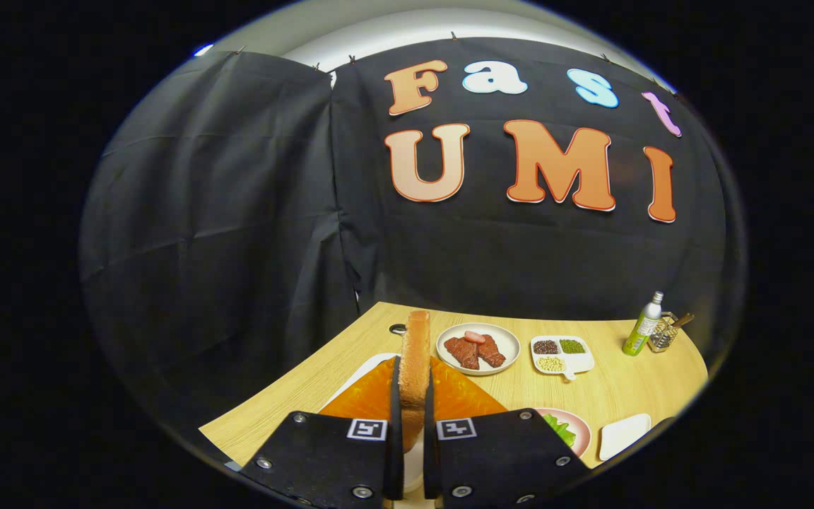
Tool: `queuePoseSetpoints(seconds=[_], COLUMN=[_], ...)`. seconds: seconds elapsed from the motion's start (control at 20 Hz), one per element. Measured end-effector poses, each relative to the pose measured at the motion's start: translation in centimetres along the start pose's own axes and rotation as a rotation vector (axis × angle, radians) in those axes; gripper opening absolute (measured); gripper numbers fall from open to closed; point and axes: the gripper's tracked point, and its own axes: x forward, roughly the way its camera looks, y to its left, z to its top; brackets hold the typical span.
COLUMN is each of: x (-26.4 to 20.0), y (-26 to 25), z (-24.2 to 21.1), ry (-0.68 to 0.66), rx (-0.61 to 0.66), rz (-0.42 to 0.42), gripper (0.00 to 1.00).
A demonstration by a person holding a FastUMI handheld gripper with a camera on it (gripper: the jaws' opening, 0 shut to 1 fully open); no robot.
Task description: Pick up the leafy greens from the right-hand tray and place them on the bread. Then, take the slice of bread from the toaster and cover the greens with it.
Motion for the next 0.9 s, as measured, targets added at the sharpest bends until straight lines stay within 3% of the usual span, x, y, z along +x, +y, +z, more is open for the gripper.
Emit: queuePoseSetpoints(seconds=[0.2,0.9], x=[-0.8,-1.7], y=[-1.9,-10.3], z=[0.5,-4.2], ry=[-0.02,0.056], rx=[-0.006,0.032], rz=[-0.033,-0.141], gripper=[0.11,0.11])
